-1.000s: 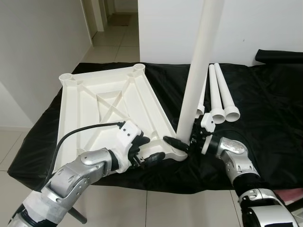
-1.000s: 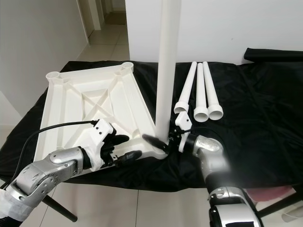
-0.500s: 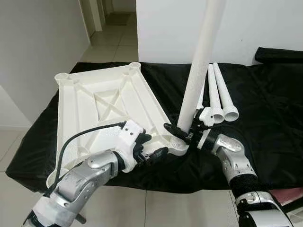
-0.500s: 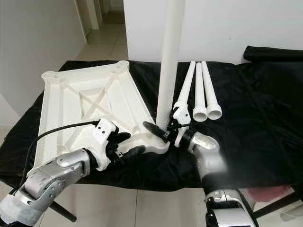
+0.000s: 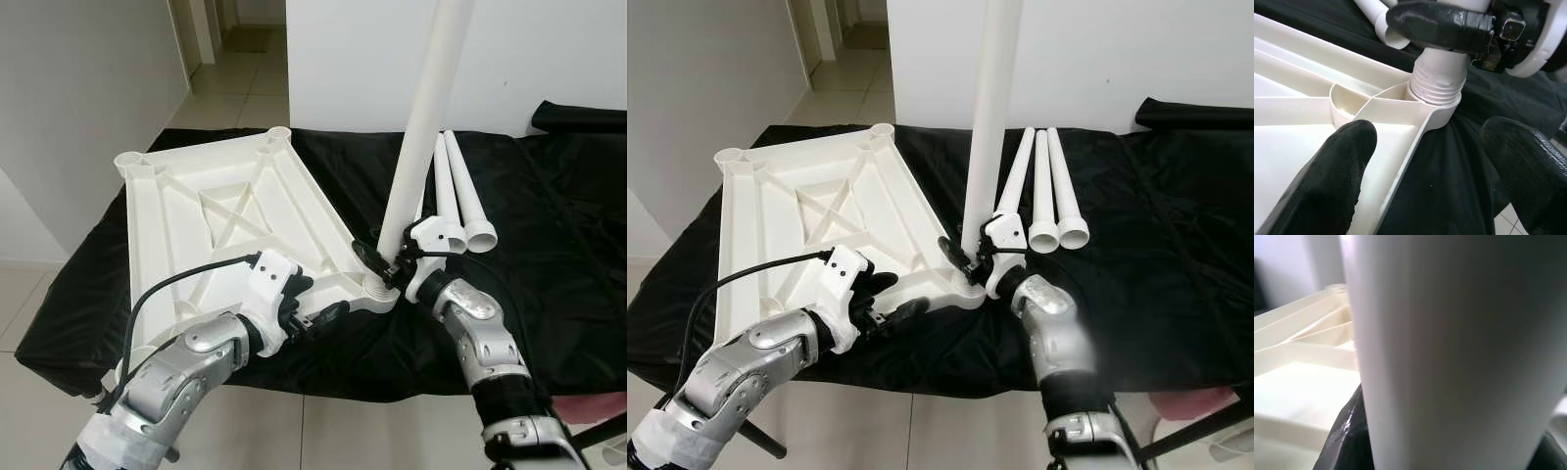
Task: Building children table
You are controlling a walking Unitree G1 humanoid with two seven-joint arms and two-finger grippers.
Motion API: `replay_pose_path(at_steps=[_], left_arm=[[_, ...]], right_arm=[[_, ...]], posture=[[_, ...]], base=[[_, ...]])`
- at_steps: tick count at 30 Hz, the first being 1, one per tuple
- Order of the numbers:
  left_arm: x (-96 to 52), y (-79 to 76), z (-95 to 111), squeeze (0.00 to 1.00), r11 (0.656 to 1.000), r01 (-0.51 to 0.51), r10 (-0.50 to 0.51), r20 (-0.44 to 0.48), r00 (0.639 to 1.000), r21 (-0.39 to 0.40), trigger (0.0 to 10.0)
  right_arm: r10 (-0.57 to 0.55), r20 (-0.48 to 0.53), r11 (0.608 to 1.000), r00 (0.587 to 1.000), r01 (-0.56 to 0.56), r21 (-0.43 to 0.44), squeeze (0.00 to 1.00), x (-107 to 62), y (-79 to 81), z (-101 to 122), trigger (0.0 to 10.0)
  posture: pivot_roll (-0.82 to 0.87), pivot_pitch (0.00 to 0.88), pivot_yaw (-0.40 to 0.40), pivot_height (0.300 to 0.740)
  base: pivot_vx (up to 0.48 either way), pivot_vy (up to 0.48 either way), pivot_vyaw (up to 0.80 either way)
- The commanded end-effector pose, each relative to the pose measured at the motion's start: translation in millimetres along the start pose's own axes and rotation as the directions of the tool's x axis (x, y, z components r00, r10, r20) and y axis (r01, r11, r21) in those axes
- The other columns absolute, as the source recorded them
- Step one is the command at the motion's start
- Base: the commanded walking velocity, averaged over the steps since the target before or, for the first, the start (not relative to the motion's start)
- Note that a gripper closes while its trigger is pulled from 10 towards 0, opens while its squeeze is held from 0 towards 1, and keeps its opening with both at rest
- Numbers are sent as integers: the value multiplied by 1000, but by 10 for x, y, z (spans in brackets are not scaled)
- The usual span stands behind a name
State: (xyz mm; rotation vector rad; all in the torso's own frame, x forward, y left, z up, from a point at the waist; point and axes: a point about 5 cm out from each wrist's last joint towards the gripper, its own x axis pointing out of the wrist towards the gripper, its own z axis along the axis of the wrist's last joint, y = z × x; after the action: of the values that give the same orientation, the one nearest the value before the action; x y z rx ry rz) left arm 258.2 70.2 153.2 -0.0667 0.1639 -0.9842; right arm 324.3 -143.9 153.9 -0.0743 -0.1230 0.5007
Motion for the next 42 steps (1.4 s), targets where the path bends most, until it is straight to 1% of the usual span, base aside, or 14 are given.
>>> replay_pose_path(at_steps=[1,3,6,8,11,19,20,22,23,30,31,32,35,42], left_arm=[[-15,31,7,0,999,-29,29,4,1000,14,10000],[-11,34,8,0,999,-30,30,5,1000,18,10000],[-5,41,7,0,999,-31,31,8,999,27,10000],[-2,42,7,0,999,-32,31,9,999,28,10000],[5,44,9,0,999,-38,37,16,999,33,10000],[-9,27,-2,0,999,-39,38,17,999,35,10000],[-12,33,4,0,999,-42,41,19,999,35,10000],[-12,33,4,0,999,-42,41,19,999,35,10000],[-15,37,8,0,998,-44,43,20,999,35,10000],[-32,38,20,0,998,-44,43,32,999,47,10000],[-45,32,18,0,998,-42,40,31,999,50,10000],[-60,23,16,0,998,-38,36,30,999,53,10000],[-84,31,5,0,998,-36,35,18,999,59,10000],[-94,3,23,0,998,-11,10,19,1000,64,10000]], right_arm=[[-69,-65,997,995,71,36,0,-49,31,-104,10000],[-153,-75,985,985,158,73,0,-69,86,-118,10000],[-327,-102,927,939,340,161,0,-120,218,-169,10000],[-365,-103,909,925,378,177,0,-131,259,-173,10000],[-485,-132,837,864,503,216,0,-161,376,-230,10000],[-463,-106,859,880,475,193,0,-158,415,-161,10000],[-443,-82,872,893,450,191,808,-158,394,-128,10000],[-443,-82,872,893,450,191,808,-158,394,-128,10000],[-434,-72,878,898,440,188,1000,-163,386,-97,10000],[-314,11,937,950,307,169,957,-186,260,35,10000],[-283,21,948,959,276,160,341,-189,232,47,10000],[-236,30,962,971,229,152,0,-192,195,66,10000],[-100,52,986,994,92,138,0,-199,128,112,10000],[76,19,995,997,-77,70,0,-157,-36,98,10000]], posture=[[-3,11,41,740],[-6,11,41,740],[-10,11,39,740],[-10,11,39,740],[-5,11,34,740],[-1,7,30,740],[0,8,27,740],[0,8,27,740],[0,8,27,740],[13,19,25,740],[13,19,25,740],[14,24,24,740],[16,23,31,740],[29,33,32,740]], base=[[0,0,0],[0,0,0],[0,0,0],[0,0,0],[0,0,0],[0,0,0],[0,0,0],[0,0,0],[0,0,0],[0,0,0],[0,0,0],[0,0,0],[0,0,0],[0,0,0]])
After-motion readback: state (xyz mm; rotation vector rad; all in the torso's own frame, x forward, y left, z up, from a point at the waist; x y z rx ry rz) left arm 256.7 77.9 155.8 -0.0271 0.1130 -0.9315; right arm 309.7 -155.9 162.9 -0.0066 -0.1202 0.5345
